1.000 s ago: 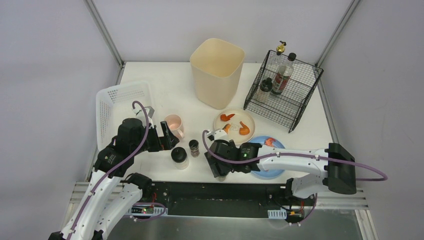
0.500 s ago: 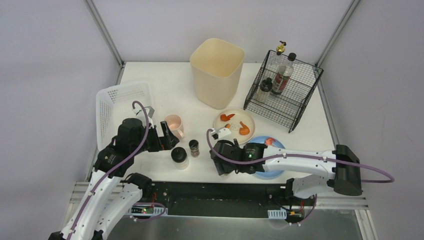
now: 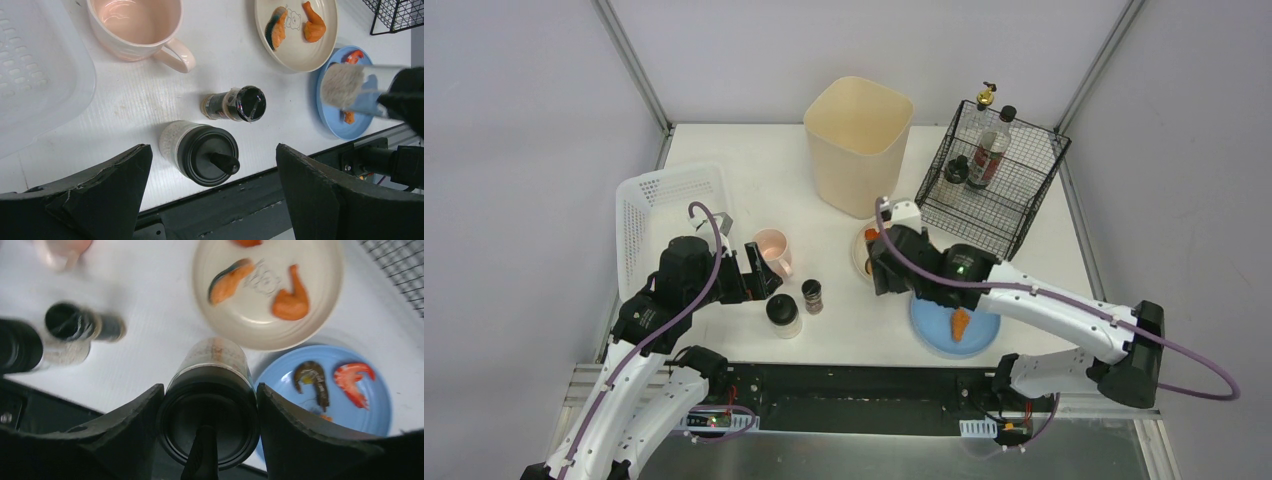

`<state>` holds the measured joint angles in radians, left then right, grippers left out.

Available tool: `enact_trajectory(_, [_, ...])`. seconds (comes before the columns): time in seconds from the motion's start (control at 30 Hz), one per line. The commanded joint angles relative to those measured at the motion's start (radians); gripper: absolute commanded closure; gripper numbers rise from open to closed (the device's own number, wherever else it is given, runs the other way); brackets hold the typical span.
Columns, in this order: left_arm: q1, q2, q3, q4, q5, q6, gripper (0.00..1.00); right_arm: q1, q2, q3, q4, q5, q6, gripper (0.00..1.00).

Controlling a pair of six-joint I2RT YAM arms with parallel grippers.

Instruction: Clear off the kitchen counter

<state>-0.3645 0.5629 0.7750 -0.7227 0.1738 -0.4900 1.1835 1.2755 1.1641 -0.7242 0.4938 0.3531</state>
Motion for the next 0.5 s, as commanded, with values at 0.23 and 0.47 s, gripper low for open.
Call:
enact_trajectory(0.23, [0.009,0.007,0.005,0.003,0.001,-0.006,0.00,-0.418,-0.037,0.223,0.020,-0.002,-0.176,0.78])
enact_trajectory(0.47, [0.009,0.002,0.004,0.003,-0.002,-0.008,0.00,-0.613,0.005,0.308,0.067,-0.009,-0.194,0.79])
